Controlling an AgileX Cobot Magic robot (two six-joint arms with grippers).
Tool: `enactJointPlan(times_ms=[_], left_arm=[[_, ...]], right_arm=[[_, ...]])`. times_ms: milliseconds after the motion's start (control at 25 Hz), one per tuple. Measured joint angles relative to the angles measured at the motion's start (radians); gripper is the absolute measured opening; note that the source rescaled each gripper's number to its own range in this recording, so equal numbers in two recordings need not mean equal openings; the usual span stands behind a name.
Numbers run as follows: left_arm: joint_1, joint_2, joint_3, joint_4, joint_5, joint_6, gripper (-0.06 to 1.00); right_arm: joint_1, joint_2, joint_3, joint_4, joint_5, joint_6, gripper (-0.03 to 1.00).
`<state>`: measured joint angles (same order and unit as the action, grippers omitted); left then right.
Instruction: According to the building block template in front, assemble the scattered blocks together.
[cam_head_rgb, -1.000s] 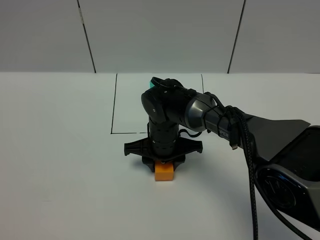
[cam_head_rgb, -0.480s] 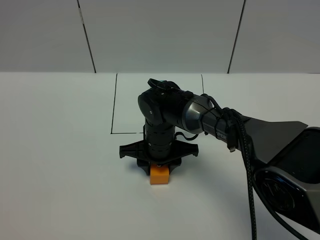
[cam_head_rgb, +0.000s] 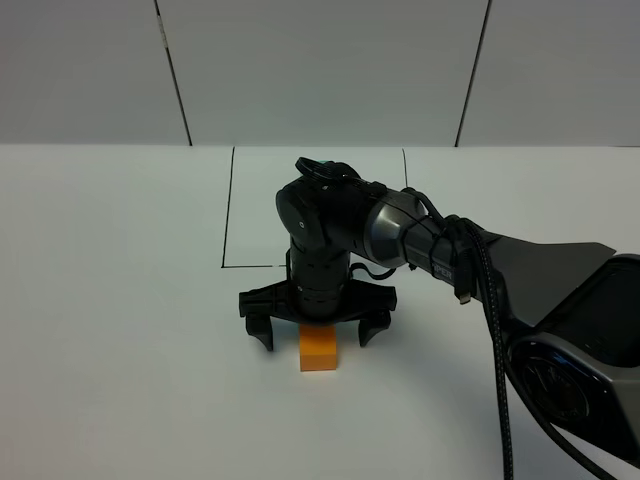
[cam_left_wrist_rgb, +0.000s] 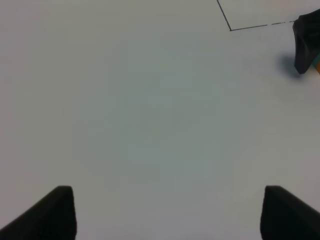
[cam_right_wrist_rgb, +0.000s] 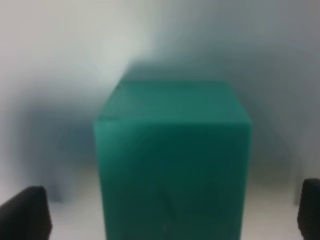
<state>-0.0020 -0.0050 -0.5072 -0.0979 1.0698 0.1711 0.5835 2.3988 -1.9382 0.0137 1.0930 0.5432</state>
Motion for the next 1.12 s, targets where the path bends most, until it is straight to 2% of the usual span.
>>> enactJointPlan(times_ms=[360,520,640,840,960,1120], left_arm=[[0.0,0.0,0.0,0.0,0.0,0.0,0.64],[0.0,0.0,0.0,0.0,0.0,0.0,0.64],[0.0,0.0,0.0,0.0,0.0,0.0,0.64],[0.0,0.0,0.0,0.0,0.0,0.0,0.64],[0.0,0.0,0.0,0.0,0.0,0.0,0.64],[0.0,0.0,0.0,0.0,0.0,0.0,0.64]], right_arm=[[-0.01,-0.103,-0.018,0.017,0.014,-0.066,1.0],[-0.079,-0.23,-0.018,0.068,0.054,-0.141,1.0],[-0.167,-0.303,0.019,0.131,0.055,-0.193,0.99],[-0.326,-0.439,0.167,0.136,0.02,-0.229,0.98],[-0.403,-0.564,0.334,0.089,-0.011,-0.232,0.97],[-0.479,-0.785,0.596,0.03,-0.099,-0.232,0.97]])
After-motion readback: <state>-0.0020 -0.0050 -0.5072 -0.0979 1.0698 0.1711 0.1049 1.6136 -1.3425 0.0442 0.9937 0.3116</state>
